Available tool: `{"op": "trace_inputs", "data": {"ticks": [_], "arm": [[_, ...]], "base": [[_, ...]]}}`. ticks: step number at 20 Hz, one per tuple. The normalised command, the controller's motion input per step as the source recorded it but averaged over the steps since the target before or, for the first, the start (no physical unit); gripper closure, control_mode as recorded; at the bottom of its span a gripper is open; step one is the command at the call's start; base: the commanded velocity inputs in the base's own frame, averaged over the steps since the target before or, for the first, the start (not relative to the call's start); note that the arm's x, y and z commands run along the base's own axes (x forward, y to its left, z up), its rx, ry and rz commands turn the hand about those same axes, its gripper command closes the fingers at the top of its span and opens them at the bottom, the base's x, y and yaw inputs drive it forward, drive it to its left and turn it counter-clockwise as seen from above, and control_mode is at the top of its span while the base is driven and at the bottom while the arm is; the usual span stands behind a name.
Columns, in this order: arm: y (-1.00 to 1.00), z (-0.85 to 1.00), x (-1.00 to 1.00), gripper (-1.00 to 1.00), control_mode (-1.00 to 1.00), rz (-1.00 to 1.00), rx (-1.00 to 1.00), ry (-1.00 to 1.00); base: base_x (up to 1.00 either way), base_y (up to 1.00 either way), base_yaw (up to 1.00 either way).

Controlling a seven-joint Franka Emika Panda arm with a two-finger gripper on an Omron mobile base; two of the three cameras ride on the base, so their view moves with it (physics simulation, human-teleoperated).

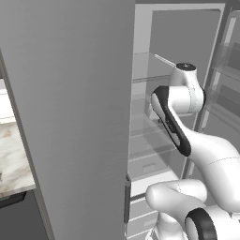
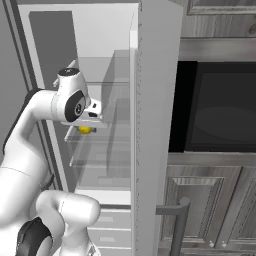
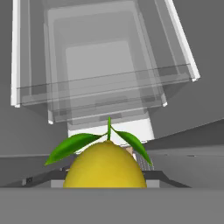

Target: Retrieve a lemon from the fridge and place it on the cutting board with the fish.

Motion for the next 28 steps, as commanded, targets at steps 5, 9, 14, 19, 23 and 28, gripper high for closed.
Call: {"op": "trace_inputs", "data": {"ticks": [5,9,14,19,23,28], "arm": [[0.07,0.09,-0.31,1.0,-1.0,0.0,-0.01,0.24],[0.04,0.0,-0.62,1.0,-1.0,0.0,-0.01,0.04],[0.0,-0.07,-0.93,1.0,-1.0,0.0,0.0,0.0],[0.0,-0.22,-0.74,1.0,-1.0,0.0,0.0,-0.09],[0.0,-0.28,-0.39,1.0,-1.0,0.0,0.0,-0.02],[0.0,-0.34,-0.06,1.0,-1.0,0.0,-0.01,0.0]], "base": [[0.0,0.0,0.0],[0.0,0.0,0.0],[0.0,0.0,0.0],[0.0,0.0,0.0],[0.0,0.0,0.0],[0.0,0.0,0.0]]}}
